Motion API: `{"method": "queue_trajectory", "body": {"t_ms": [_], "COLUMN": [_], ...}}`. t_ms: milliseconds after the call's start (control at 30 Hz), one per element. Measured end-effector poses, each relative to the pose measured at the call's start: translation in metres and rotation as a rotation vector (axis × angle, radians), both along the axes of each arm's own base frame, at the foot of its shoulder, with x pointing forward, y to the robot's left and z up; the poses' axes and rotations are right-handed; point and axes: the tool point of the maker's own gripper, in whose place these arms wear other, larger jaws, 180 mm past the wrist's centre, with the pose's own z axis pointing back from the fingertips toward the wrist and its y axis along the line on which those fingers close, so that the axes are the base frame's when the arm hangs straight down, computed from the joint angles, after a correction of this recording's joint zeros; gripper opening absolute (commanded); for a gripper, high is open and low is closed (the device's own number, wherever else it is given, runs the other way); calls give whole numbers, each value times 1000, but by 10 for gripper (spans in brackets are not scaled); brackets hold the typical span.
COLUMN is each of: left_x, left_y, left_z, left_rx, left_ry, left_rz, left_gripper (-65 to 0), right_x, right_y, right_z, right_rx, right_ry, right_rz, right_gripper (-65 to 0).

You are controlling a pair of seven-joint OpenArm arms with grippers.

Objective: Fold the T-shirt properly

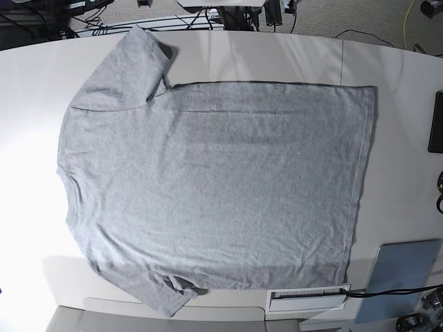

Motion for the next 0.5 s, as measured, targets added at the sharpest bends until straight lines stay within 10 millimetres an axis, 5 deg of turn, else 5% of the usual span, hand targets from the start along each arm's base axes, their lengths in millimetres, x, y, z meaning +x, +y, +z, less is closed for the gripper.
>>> {"method": "queue_trajectory", "body": {"t_ms": [267, 500], "left_x": [-21, -2], "left_y": [5, 52], "left_z": [38, 105], "left_rx": [-41, 6], "left_ry": [-68, -225], "left_rz": [-41, -170], "left_gripper": [-456, -457], "right_x": [-29, -26], "right_y": [-48, -91], "right_z": [47, 120], "right_rx": [-80, -130], "right_ry": [1, -69], "right_rz": [26, 142], "right_gripper": [-478, -478]}}
